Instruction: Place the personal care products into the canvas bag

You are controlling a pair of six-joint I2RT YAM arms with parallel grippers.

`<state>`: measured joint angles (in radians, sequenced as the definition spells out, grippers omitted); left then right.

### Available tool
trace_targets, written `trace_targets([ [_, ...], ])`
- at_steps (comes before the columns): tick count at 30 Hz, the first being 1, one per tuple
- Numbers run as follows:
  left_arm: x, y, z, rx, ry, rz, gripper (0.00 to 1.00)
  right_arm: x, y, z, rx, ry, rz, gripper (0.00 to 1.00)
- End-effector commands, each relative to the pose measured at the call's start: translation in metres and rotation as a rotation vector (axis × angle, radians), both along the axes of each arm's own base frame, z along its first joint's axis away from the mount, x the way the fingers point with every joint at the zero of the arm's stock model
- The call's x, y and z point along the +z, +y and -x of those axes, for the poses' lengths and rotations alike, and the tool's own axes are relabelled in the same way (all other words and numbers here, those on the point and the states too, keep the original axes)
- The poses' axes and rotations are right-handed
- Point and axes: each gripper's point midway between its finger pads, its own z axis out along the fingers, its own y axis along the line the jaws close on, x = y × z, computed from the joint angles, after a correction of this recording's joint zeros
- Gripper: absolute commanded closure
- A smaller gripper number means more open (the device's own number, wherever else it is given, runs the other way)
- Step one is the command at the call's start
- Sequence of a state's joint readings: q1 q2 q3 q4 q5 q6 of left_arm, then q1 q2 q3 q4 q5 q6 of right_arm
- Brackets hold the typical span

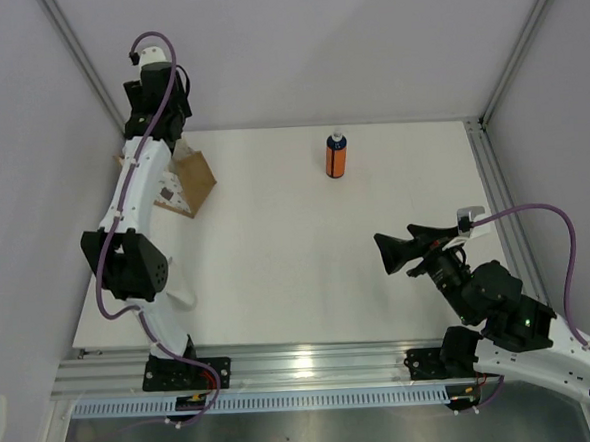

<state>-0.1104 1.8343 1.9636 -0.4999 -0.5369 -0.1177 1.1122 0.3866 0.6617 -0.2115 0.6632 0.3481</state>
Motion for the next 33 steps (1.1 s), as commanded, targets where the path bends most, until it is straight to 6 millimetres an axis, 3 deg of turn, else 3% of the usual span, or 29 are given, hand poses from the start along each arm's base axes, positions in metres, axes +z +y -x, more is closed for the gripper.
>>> trace_targets([
  [1,0.044,0.02,-0.014,0.039,-0.162,-0.023,1.0,0.013,-0.001,0.003,0.015,-0.012,-0.055,0.03],
  [10,0.018,0.038,-0.033,0.049,-0.142,-0.063,1.0,0.014,-0.005,0.004,0.008,-0.015,-0.063,0.04],
  [19,-0.032,0.028,-0.049,0.01,-0.072,-0.006,1.0,0.017,-0.005,0.007,0.022,-0.018,-0.078,0.03],
  [25,-0.058,0.029,-0.039,0.028,-0.03,0.003,1.0,0.019,-0.003,0.009,0.041,-0.018,-0.09,0.04],
  [27,-0.053,0.025,-0.038,0.01,-0.046,0.011,1.0,0.02,-0.004,0.01,0.043,-0.019,-0.095,0.04],
  [33,-0.064,0.017,-0.035,-0.017,-0.018,0.046,1.0,0.022,-0.008,0.011,0.04,-0.025,-0.106,0.04],
])
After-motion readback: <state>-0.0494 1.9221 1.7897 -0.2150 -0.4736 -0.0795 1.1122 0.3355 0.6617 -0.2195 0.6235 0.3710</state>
